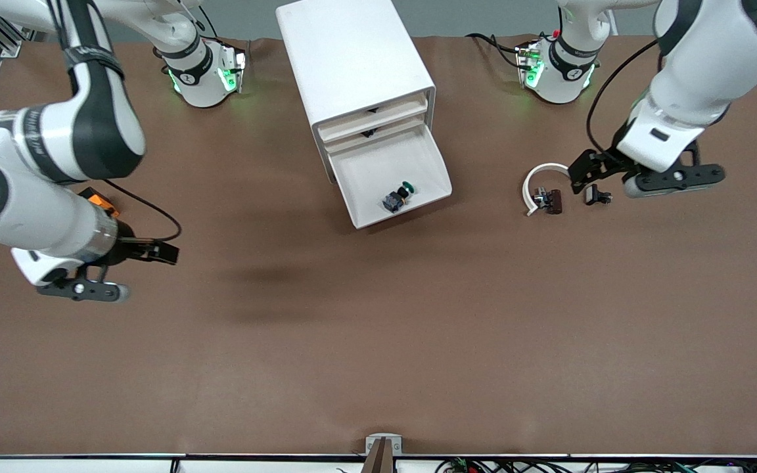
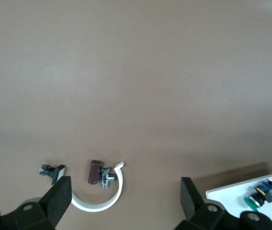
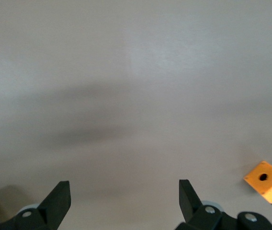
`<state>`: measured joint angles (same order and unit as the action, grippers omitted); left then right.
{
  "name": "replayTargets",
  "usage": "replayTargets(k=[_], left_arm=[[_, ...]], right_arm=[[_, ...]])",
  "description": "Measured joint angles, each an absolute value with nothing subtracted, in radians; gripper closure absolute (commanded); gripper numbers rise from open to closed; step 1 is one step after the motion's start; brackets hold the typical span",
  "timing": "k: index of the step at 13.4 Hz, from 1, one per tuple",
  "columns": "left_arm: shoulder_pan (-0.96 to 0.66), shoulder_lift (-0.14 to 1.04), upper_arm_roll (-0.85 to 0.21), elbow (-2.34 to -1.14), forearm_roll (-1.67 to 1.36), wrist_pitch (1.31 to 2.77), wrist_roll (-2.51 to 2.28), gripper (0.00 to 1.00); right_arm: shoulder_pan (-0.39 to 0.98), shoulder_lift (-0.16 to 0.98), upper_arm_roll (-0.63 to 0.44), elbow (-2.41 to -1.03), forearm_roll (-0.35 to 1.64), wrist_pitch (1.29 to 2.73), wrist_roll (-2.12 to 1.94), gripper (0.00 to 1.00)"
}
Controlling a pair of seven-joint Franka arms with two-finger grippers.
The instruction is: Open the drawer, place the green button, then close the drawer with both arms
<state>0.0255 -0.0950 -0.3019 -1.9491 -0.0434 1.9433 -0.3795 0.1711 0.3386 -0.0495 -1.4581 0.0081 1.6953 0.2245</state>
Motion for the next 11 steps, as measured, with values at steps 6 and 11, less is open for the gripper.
replayTargets(k=[6,11], left_arm=[[-0.151,0.165,-0.36,-2.082,-0.043,2.36,-0.718,0.0],[-0.28,0.403,-0.366,-2.053,-0.043,2.55,-0.872,0.0]], right_arm=[[0.058,0.292,-0.049,-1.447,-0.022,1.651,0.046,0.0],[0.044,0.286,-0.046,-1.351,-0.05,1.535,0.044,0.0]])
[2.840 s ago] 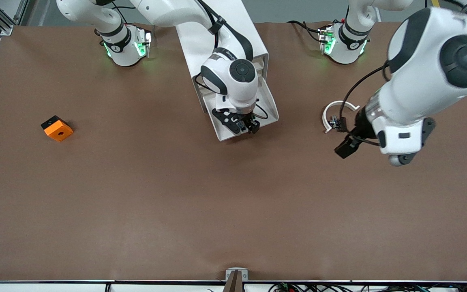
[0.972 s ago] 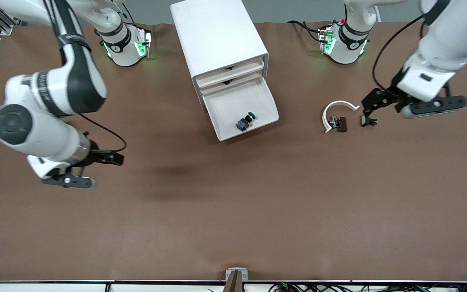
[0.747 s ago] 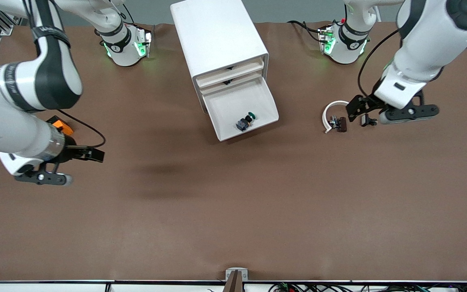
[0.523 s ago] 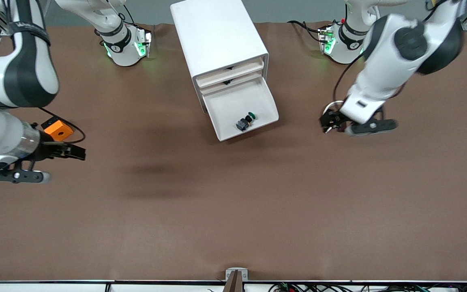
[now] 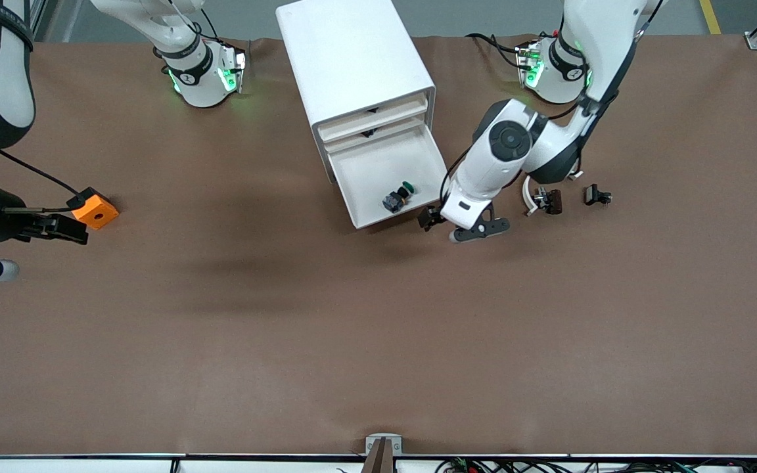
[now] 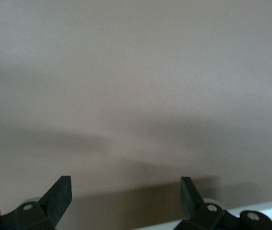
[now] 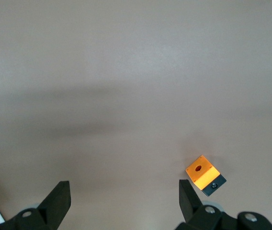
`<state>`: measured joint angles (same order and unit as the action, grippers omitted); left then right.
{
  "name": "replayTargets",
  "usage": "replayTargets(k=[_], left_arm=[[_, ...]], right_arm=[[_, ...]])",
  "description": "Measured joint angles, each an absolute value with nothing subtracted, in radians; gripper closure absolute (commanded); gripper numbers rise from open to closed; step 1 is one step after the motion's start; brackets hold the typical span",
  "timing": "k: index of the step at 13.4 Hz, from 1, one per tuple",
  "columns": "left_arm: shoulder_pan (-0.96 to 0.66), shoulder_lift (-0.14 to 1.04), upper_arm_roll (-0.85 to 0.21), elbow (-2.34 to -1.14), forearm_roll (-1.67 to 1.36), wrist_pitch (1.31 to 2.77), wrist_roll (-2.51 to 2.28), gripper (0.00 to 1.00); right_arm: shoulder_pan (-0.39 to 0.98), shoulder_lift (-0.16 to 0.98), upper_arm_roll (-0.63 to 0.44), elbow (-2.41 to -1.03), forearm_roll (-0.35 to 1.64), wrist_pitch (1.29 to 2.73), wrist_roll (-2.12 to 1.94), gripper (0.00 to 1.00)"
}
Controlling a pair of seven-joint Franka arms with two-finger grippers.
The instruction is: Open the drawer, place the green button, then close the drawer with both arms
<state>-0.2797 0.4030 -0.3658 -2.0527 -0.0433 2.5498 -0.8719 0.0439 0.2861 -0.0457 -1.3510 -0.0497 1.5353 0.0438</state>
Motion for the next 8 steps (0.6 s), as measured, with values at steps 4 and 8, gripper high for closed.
replayTargets(k=[4,8], left_arm=[[-0.31,0.507,-0.366,-2.004,-0.043,2.57,-0.921,0.0],[-0.377,0.529,-0.368,-2.013,-0.043,2.57,-0.971,0.0]], right_arm=[[0.036,0.286,-0.045,-1.35,-0.05,1.516,0.044,0.0],[-0.019,0.24,-0.045,-1.351,-0.05,1.502,-0.026,0.0]])
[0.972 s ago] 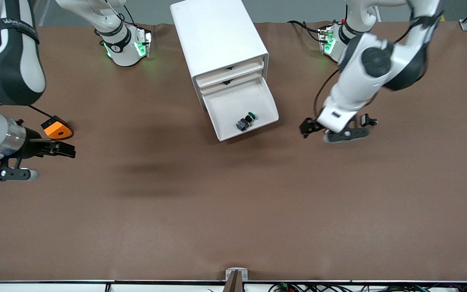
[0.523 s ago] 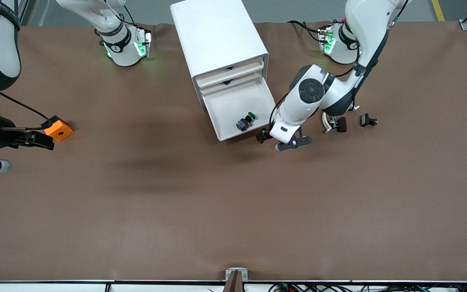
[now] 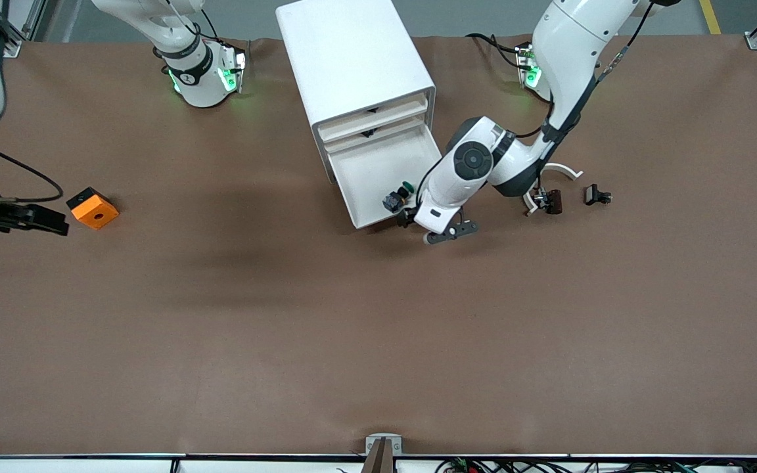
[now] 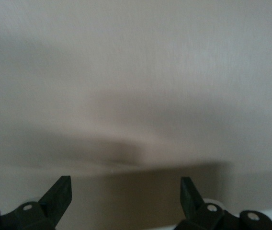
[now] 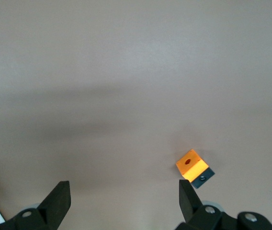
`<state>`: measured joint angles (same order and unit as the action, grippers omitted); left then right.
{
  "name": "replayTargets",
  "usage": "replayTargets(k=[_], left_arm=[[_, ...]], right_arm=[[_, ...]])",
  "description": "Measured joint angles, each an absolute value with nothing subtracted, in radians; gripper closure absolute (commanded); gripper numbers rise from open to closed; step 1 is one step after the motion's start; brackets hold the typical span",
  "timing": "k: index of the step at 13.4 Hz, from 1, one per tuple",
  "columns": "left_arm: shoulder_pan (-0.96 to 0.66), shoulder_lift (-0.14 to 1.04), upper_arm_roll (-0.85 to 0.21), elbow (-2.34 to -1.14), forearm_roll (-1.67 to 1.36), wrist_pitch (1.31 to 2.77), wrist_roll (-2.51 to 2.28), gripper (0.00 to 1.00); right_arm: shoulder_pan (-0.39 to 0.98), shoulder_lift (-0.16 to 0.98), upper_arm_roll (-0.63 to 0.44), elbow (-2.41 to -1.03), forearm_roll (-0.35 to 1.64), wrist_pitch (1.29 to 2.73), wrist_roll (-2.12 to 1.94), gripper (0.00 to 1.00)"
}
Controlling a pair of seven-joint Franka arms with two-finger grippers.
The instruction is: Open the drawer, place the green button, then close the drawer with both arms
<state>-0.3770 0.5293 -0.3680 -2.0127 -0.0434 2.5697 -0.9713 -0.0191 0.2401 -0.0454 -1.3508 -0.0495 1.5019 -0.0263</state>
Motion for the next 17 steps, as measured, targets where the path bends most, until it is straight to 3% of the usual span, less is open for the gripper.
replayTargets(k=[6,17], left_arm=[[-0.464,0.531,-0.369,-2.061,-0.043,2.569,-1.017,0.0],[-0.552,0.526,-0.422,-2.071,-0.043,2.568,-1.188,0.0]], right_arm=[[-0.07,0.144,-0.045,-1.379,-0.049,1.453,-0.053,0.0],[-0.071,0.134,-0.039,-1.406,-0.018,1.463,-0.051,0.0]])
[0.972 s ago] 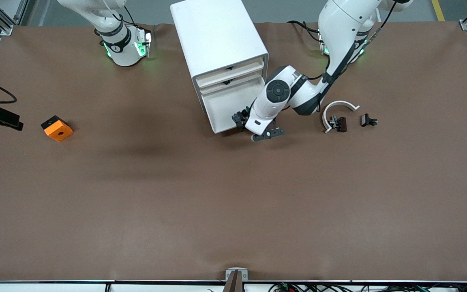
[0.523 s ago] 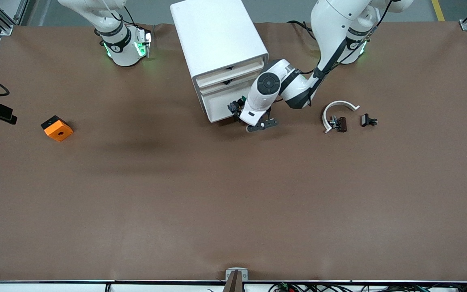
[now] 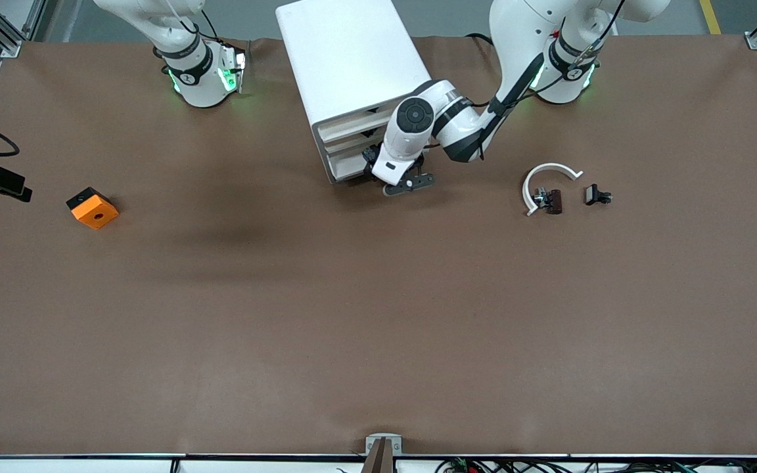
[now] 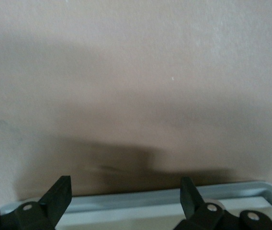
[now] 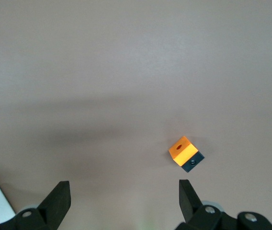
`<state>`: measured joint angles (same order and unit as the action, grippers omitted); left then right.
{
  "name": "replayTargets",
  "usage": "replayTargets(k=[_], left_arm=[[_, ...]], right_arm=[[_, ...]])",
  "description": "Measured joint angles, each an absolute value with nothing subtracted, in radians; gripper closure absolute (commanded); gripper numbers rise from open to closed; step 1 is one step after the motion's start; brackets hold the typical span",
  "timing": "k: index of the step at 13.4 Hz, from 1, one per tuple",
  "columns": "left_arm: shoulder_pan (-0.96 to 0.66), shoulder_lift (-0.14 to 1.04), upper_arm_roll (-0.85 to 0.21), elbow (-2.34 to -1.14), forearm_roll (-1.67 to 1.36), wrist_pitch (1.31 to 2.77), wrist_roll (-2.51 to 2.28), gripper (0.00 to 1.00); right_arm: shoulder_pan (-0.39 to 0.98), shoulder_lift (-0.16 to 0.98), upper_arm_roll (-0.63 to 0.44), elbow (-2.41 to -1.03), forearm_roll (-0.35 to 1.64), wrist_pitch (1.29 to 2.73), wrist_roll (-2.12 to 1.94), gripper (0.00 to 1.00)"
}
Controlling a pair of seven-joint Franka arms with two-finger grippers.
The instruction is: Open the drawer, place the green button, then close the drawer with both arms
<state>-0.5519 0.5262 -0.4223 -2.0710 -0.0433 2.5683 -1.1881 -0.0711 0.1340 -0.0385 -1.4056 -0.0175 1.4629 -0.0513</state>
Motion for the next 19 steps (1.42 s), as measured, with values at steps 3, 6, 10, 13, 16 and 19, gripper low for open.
replayTargets(k=[3,6,10,13,16,19], left_arm=[[-0.55,0.525,-0.431,-2.071,-0.043,2.566,-1.202,0.0],[-0.545,0.525,-0.439,-2.071,-0.043,2.564,-1.203,0.0],[-0.539,0.525,-0.449,-2.069,-0.043,2.561,-1.227,0.0],[-0.537,0.525,-0.453,-2.067,-0.043,2.561,-1.227,0.0],[-0.532,0.536,-0.46,-2.046,-0.043,2.564,-1.228,0.0],[-0.525,0.595,-0.476,-1.986,-0.043,2.564,-1.23,0.0]], right_arm=[[-0.071,0.113,-0.037,-1.415,-0.003,1.464,-0.023,0.0],[-0.066,0.061,-0.029,-1.469,0.001,1.498,0.012,0.0],[-0.042,-0.037,-0.038,-1.594,0.002,1.566,0.016,0.0],[0.001,-0.071,-0.093,-1.618,0.002,1.572,0.016,0.0],[0.002,-0.08,-0.106,-1.62,0.002,1.571,0.016,0.0],[0.001,-0.081,-0.109,-1.621,0.003,1.571,0.016,0.0]])
